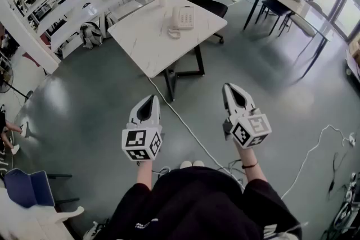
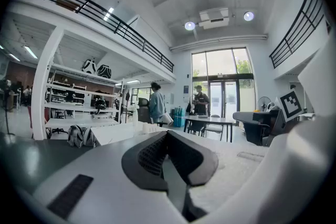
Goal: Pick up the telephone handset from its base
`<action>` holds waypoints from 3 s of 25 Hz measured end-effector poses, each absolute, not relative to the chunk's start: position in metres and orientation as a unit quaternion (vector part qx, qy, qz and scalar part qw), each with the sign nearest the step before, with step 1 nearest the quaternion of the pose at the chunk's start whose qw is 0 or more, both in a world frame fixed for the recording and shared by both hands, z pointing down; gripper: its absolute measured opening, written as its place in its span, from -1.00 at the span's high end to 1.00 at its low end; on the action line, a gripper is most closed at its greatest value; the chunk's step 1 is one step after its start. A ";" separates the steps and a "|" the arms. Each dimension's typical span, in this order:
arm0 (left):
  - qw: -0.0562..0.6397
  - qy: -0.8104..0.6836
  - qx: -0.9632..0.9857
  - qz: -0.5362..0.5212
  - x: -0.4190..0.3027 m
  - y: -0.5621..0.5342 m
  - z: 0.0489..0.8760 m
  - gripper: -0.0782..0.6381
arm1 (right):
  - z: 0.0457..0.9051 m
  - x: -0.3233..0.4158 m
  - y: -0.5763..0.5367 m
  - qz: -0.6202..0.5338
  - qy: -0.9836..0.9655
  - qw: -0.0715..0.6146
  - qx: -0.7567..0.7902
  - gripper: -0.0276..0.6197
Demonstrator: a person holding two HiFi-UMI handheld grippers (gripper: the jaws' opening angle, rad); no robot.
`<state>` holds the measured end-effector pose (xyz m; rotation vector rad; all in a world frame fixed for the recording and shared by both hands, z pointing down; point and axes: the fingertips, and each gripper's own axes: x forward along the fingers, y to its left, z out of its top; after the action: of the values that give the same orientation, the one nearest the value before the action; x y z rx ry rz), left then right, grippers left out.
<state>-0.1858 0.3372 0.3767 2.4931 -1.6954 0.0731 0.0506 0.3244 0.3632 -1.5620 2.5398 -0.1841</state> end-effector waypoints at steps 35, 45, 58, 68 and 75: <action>0.112 -0.569 0.814 0.037 -0.151 0.236 0.417 0.78 | 0.402 0.079 0.213 -0.108 0.854 0.075 -0.503 0.94; 0.128 -0.553 0.822 0.031 -0.169 0.143 0.420 0.78 | 0.400 0.043 0.123 -0.109 0.858 0.061 -0.499 0.94; 0.132 -0.528 0.839 0.026 -0.182 0.064 0.425 0.78 | 0.408 0.020 0.055 -0.109 0.852 0.055 -0.509 0.94; 0.125 -0.515 0.847 0.024 -0.171 0.021 0.427 0.78 | 0.411 0.024 0.014 -0.112 0.850 0.060 -0.511 0.94; 0.129 -0.527 0.840 0.024 -0.170 -0.028 0.430 0.78 | 0.410 0.028 -0.044 -0.116 0.854 0.068 -0.502 0.94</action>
<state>-0.1699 -0.0283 0.4295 2.4407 -1.5328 0.0695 0.0277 -0.0437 0.4098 -1.5137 2.5735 -0.3482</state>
